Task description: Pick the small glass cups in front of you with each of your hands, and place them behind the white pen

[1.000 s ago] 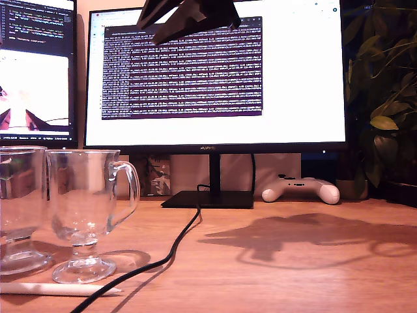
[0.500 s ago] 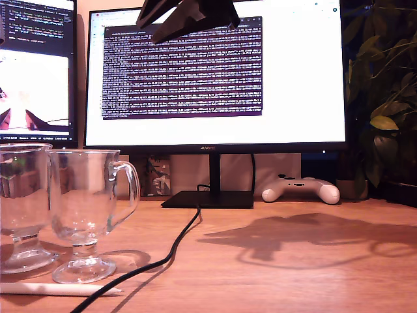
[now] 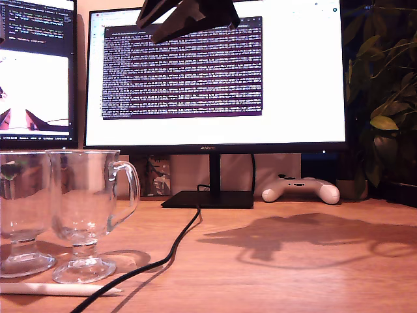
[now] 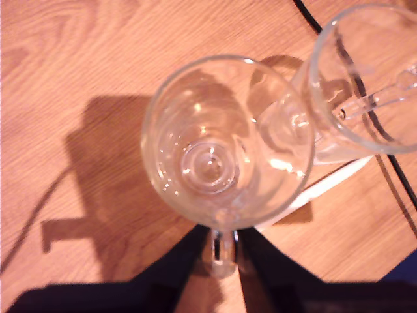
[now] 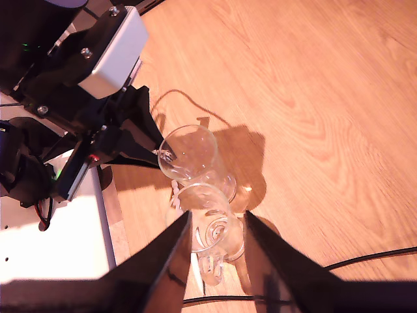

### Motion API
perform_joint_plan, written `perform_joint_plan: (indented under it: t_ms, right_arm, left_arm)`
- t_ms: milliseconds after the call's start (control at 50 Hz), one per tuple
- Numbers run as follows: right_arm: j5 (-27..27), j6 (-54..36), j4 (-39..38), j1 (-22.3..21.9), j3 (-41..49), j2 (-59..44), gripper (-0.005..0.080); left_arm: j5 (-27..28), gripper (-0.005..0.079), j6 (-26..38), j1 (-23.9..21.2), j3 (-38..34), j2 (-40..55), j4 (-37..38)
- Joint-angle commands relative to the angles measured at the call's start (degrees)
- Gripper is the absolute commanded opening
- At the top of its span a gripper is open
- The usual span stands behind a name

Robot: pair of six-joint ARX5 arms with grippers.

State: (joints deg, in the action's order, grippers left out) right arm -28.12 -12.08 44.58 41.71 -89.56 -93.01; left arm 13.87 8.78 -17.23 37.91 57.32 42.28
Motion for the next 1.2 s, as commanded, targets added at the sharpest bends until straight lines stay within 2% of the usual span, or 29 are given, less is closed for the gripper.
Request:
perform_joint_plan:
  t_ms: [0, 340, 480, 560, 720, 800, 960, 1080, 1180]
  right_arm:
    - [-0.3, -0.4, -0.5, 0.2, -0.2, -0.1, 0.0222]
    - [-0.3, -0.4, 0.3, 0.1, -0.2, -0.1, 0.0221]
    - [-0.2, -0.7, 3.7, -0.6, -0.2, -0.1, 0.0213]
    - [-0.2, -2.1, 6.7, -1.4, -0.2, -0.1, 0.0176]
    - [-0.2, -3.0, 10.5, -4.1, -0.2, -0.1, -0.0011]
    - [-0.1, -2.7, 11.3, -5.9, -0.1, -0.1, -0.0011]
    - [-0.1, -1.0, 12.4, -9.9, 0.3, -0.1, -0.0011]
    - [0.3, 0.4, 10.2, -14.1, 2.3, -0.1, -0.0011]
    - [3.3, 2.0, 7.8, -17.2, 5.2, 0.5, -0.0011]
  left_arm:
    - [0.3, 0.0102, -0.9, -0.2, -0.5, -1.6, 0.2]
    - [0.0, 0.0102, -0.9, -0.2, 0.0, -8.2, 3.9]
    - [-1.1, 0.0102, -0.9, -0.1, 0.0, -11.1, 5.7]
    - [-2.5, 0.0101, -0.9, -0.1, 0.0, -12.9, 6.6]
    - [-4.4, 0.0070, -1.5, -0.1, 0.0, -17.6, 8.0]
    - [-5.4, -0.0028, -1.7, 0.0, 0.0, -19.9, 8.0]
    - [-5.9, -0.0021, -3.7, 1.0, -0.1, -23.8, 6.4]
    - [-7.6, -0.0021, -5.4, 2.5, -1.1, -25.4, 1.7]
    - [-7.7, -0.0021, -5.8, 4.2, -2.3, -25.6, -1.9]
